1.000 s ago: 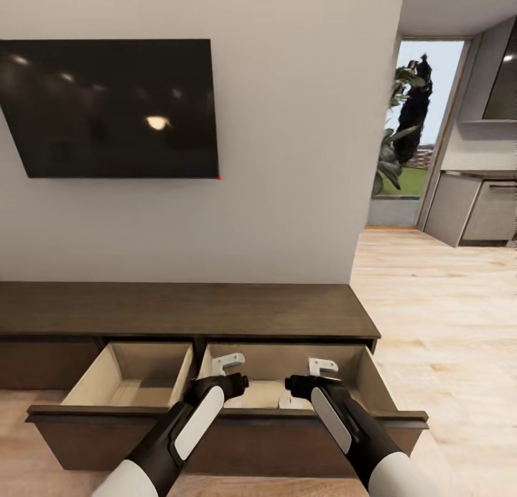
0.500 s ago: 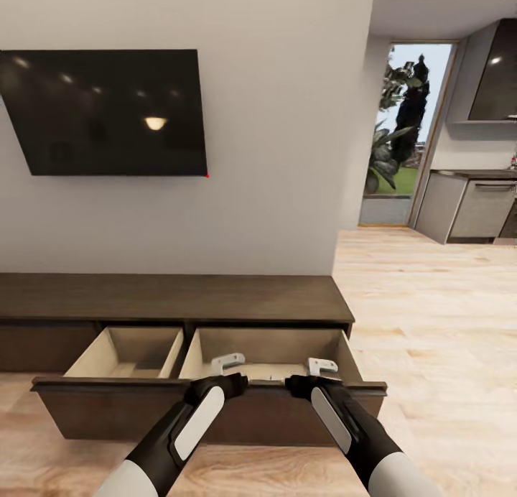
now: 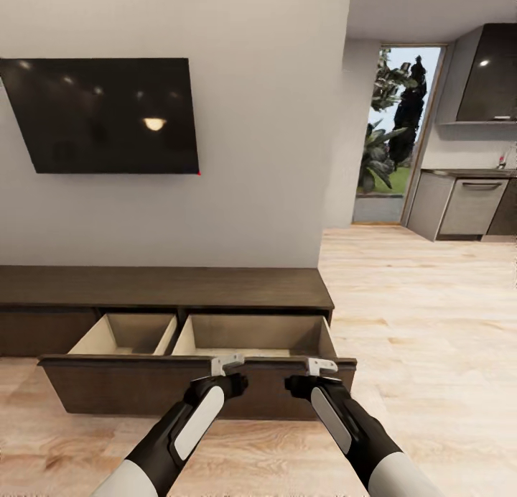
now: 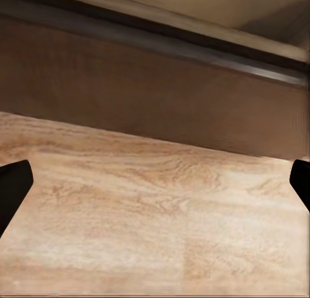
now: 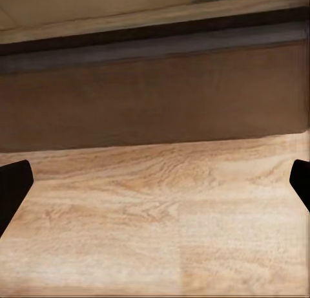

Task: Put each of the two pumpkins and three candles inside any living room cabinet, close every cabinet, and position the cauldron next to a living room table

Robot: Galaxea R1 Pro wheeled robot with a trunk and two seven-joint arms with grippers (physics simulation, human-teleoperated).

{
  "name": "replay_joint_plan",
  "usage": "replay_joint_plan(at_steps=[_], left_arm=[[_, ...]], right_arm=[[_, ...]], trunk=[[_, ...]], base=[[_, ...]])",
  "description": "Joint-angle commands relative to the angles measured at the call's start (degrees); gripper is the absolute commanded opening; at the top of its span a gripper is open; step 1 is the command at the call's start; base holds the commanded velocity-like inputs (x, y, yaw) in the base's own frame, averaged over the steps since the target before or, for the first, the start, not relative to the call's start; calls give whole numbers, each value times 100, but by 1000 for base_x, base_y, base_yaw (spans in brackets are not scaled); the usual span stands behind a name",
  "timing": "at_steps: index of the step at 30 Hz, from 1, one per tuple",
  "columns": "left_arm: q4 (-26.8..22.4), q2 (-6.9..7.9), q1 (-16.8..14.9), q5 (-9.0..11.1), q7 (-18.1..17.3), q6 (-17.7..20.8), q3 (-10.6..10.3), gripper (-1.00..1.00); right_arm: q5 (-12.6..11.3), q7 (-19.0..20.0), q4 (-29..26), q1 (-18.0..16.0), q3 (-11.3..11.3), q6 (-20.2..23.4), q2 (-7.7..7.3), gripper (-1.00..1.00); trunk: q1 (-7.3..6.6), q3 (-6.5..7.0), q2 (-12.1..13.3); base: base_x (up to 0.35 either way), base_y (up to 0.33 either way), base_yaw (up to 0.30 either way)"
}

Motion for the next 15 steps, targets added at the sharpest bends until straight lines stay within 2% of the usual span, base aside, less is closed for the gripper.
replay_joint_plan(at_steps=[1, 8, 15], left_arm=[[-8, 2, -5, 56, 54, 4, -11, 100], [-8, 2, -5, 59, 54, 3, -8, 100], [-8, 2, -5, 64, 54, 4, -8, 100]], right_arm=[[-60, -56, -9, -4, 17, 9, -3, 100], [-60, -56, -2, -4, 15, 16, -3, 100], [-60, -56, -3, -4, 15, 16, -3, 100]], trunk=[[-3, -6, -3], [-3, -6, -3], [-3, -6, -3]], base=[[-104, -47, 0], [-45, -8, 0], [-260, 0, 0]])
